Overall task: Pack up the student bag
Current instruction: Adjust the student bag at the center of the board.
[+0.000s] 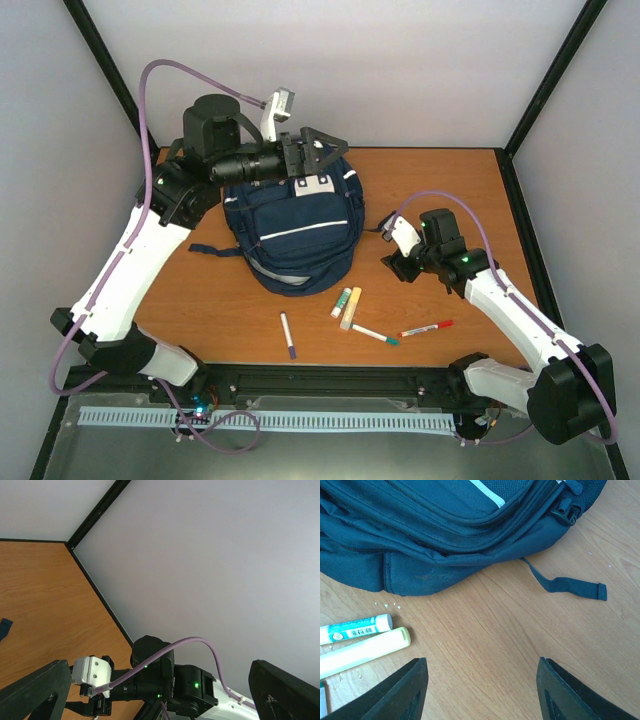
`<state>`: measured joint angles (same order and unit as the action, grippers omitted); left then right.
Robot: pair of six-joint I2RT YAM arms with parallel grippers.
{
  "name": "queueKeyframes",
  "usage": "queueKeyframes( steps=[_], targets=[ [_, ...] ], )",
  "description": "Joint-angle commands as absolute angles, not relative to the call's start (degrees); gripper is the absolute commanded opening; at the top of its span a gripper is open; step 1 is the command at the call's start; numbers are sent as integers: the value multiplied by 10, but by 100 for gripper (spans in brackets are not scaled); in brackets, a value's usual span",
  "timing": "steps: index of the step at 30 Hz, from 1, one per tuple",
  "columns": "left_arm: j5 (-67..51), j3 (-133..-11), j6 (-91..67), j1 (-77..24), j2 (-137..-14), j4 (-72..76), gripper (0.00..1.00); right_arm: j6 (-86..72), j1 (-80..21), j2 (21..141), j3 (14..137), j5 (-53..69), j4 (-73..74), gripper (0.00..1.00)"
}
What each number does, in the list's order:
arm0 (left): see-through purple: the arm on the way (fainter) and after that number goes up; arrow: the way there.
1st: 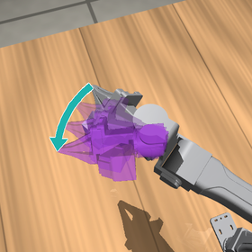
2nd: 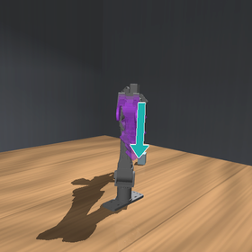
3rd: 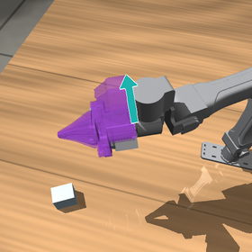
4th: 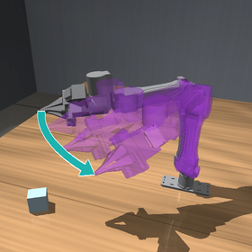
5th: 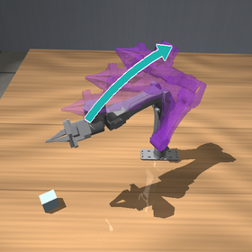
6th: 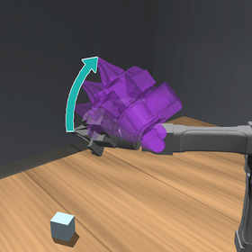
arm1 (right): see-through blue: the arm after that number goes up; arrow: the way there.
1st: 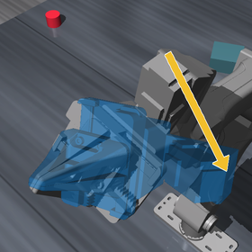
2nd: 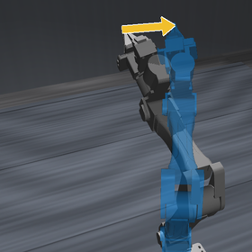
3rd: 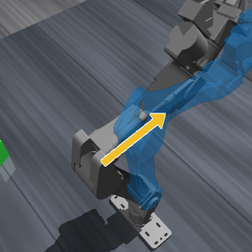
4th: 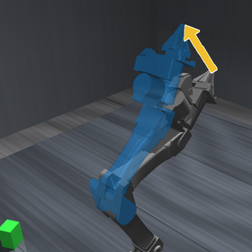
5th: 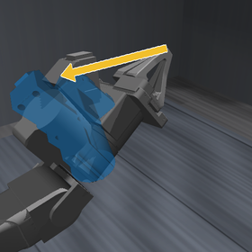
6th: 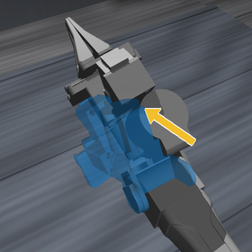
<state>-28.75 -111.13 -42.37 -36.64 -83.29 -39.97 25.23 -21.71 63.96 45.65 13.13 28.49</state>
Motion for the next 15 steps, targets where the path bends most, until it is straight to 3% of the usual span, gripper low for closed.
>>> queueKeyframes(
  steps=[1,8,15],
  targets=[
    [-307,-1131,-435,-366,-826,-380,100,252,-212,636,456,138,278,62],
    [-266,-1101,-386,-366,-818,-369,100,251,-212,637,458,135,277,62],
    [-33,-917,-238,-365,-767,-342,100,249,-212,628,456,133,277,62]
  ],
)
